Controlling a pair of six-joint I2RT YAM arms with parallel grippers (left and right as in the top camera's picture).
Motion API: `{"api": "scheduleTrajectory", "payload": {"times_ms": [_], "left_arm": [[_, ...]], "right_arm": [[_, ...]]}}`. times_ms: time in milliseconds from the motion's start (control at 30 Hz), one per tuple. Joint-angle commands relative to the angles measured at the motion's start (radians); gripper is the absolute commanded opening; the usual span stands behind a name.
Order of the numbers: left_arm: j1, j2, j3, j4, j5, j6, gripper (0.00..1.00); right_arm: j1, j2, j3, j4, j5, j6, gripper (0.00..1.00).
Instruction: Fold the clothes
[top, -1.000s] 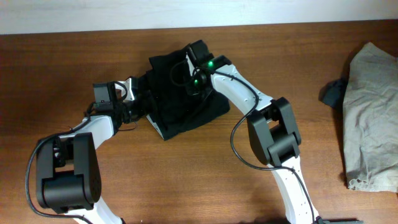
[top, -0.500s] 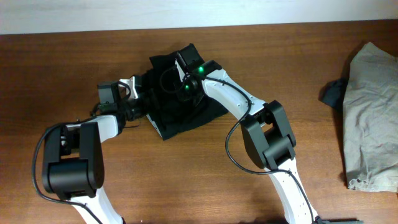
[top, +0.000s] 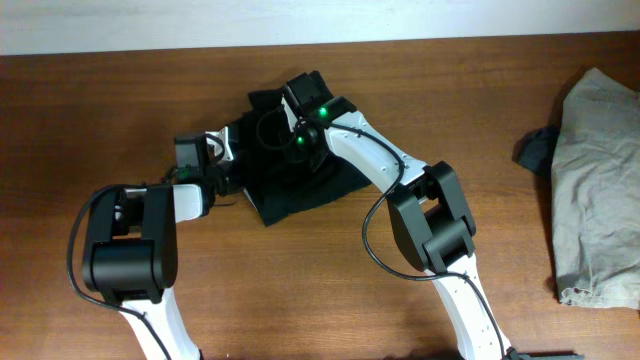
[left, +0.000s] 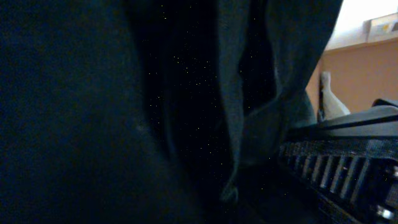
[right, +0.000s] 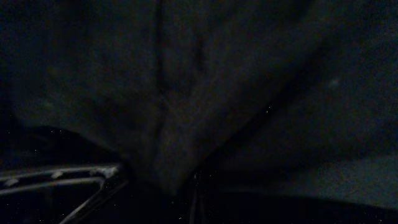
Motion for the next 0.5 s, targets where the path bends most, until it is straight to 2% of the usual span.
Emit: {"api": "scheduleTrajectory", "payload": {"times_ms": [0,233,333,467], "left_arm": [[-0.011,0.039,-0.02,-0.013,-0.012,-0.005,0.01],[0.051,0.039,0.006,0.008,0.039,-0.005,0.01],[0.106,0.025,0.031,0.127,0.136,-0.085,0.01],[0.154,-0.057,0.039,0.231,0.156,-0.145,0.01]], "right_arm": [[-0.026,-0.03,0.087,-0.066,-0.004,0.005,0.04],[-0.154,-0.165,0.396,-0.31,0.117,0.004,0.04],[-0.214,-0.173,0.434,-0.406,0.117,0.005,0.04],[-0.239,-0.173,0.434,-0.474,0.117,0.005,0.04]]}}
